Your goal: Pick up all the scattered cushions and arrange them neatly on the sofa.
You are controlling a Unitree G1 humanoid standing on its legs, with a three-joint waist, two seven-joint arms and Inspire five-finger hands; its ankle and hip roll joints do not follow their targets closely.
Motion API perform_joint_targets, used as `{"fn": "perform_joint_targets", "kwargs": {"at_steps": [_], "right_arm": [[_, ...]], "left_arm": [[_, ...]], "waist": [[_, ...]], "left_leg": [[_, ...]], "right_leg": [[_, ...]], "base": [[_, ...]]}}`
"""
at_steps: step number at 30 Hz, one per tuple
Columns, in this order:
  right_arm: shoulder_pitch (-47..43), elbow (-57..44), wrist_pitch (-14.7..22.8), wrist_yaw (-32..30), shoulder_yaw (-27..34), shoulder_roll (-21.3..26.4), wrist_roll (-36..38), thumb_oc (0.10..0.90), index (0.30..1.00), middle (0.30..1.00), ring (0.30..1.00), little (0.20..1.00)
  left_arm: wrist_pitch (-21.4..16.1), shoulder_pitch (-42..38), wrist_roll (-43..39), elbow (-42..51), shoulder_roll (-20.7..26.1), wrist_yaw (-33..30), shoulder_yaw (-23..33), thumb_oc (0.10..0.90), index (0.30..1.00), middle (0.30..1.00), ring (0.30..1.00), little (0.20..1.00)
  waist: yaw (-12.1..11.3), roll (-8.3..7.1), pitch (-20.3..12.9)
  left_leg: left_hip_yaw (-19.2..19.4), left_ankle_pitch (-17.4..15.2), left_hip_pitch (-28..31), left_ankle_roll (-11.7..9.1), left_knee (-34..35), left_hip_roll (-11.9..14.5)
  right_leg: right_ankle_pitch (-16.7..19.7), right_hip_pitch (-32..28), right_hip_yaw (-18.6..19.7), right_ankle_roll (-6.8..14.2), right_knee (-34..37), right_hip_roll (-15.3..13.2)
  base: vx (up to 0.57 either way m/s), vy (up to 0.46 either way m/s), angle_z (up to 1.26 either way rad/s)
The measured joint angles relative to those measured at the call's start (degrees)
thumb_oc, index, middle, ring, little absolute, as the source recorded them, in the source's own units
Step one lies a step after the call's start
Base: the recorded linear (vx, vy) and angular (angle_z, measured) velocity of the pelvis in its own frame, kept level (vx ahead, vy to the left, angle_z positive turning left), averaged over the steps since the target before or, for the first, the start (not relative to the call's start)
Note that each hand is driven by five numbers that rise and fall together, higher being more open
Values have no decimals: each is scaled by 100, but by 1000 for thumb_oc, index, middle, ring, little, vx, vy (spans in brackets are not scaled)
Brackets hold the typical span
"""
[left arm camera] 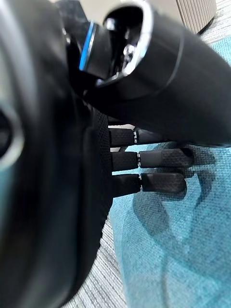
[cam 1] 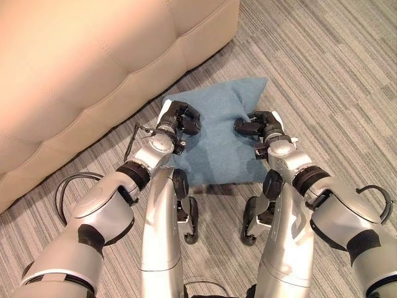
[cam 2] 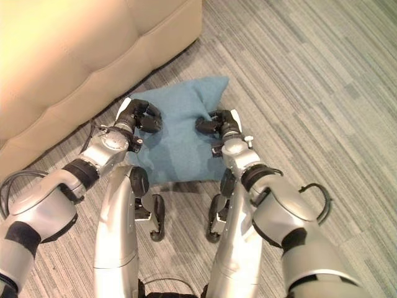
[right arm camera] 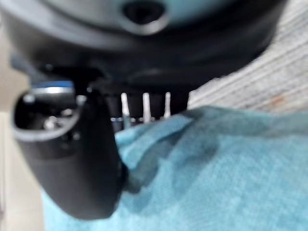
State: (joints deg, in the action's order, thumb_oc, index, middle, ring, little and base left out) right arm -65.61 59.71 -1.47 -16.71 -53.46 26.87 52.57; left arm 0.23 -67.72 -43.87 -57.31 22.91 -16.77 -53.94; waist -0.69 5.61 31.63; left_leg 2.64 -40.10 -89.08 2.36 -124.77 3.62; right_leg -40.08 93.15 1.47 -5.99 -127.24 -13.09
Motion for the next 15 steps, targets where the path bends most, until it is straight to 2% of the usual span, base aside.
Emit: {"fn": "perform_joint_targets", "kwargs": {"at_steps": [3, 6, 7, 8, 15], "right_arm": [[106, -432, 13, -48, -28, 193, -7, 400, 300, 300, 300, 300], [113, -479, 18, -70, -27, 178, -9, 400, 300, 300, 300, 300], [117, -539, 18, -115, -26, 229, -34, 400, 300, 300, 300, 300], [139, -666, 18, -119, -27, 238, -77, 400, 300, 300, 300, 300], [166, -1002, 39, -192, -32, 416, -753, 400, 300, 300, 300, 300]], "left_arm": [[-37, 3, -119, 479, 258, -15, 4, 400, 300, 300, 300, 300], [-133, -3, -193, 636, 330, -31, 7, 400, 300, 300, 300, 300], [-128, 1, -208, 692, 373, -35, 11, 629, 644, 644, 644, 644], [-122, 12, -207, 800, 457, -35, 11, 800, 900, 900, 900, 900], [-292, 289, -26, 1095, 701, -369, 577, 800, 900, 900, 900, 900]], "waist": [[24, 0, 0], [38, 0, 0], [50, 0, 0], [64, -1, 1], [120, -4, 3]], "left_leg": [[11, -2, 9, -14, -40, -44], [1, -6, 8, -17, -91, -46], [3, -4, 15, -20, -92, -47], [5, -4, 14, -20, -95, -50], [-13, -9, 17, -33, -146, -65]], "right_leg": [[-7, -1, 29, 10, -61, -3], [-7, -2, 36, 11, -101, 5], [-5, -6, 42, 16, -107, 14], [-6, -5, 46, 17, -114, 14], [-24, -9, 47, 24, -162, 18]], "base": [[-20, 1, 3], [-2, -12, 0], [-9, -35, 1], [0, 0, 0], [6, -6, 0]]}}
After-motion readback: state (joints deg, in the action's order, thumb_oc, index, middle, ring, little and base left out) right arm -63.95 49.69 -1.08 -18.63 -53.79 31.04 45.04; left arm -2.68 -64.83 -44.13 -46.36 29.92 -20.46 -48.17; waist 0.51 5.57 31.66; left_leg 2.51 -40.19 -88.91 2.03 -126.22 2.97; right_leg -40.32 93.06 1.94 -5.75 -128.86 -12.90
